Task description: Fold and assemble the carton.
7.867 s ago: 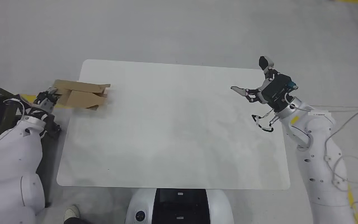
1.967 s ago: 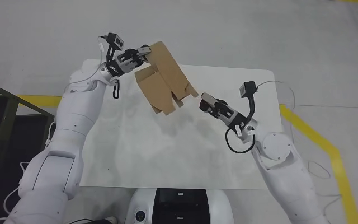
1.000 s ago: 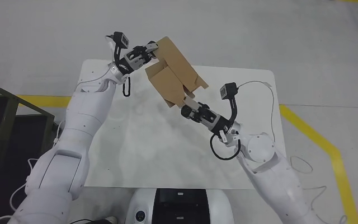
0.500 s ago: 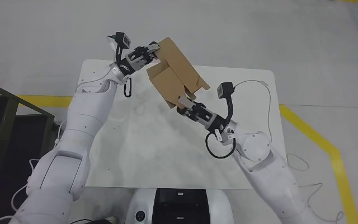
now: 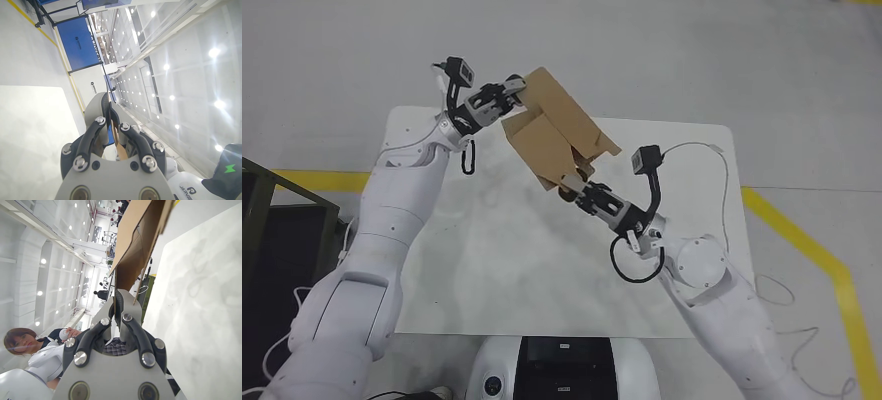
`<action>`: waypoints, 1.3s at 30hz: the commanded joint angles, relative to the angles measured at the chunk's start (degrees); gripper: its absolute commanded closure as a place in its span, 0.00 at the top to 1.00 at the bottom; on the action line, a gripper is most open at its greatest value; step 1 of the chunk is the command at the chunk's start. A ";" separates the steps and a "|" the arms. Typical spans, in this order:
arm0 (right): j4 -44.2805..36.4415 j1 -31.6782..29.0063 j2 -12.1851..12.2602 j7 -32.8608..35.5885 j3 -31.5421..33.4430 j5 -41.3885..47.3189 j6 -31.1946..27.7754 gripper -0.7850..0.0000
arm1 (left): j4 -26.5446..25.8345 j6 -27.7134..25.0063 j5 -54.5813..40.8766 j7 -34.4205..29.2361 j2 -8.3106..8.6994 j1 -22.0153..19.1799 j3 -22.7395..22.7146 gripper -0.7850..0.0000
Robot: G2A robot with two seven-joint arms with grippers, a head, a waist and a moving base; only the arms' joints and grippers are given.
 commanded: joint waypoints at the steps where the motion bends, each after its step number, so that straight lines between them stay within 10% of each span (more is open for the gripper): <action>1: -0.58 -0.16 0.03 -0.02 0.62 0.56 0.16 0.00 | 0.16 0.07 0.53 -0.29 0.19 0.25 -0.40 0.00; 39: -0.10 -1.85 -0.06 1.61 1.31 -1.69 0.80 0.00 | -8.07 2.27 6.09 1.12 2.38 6.57 -4.87 0.00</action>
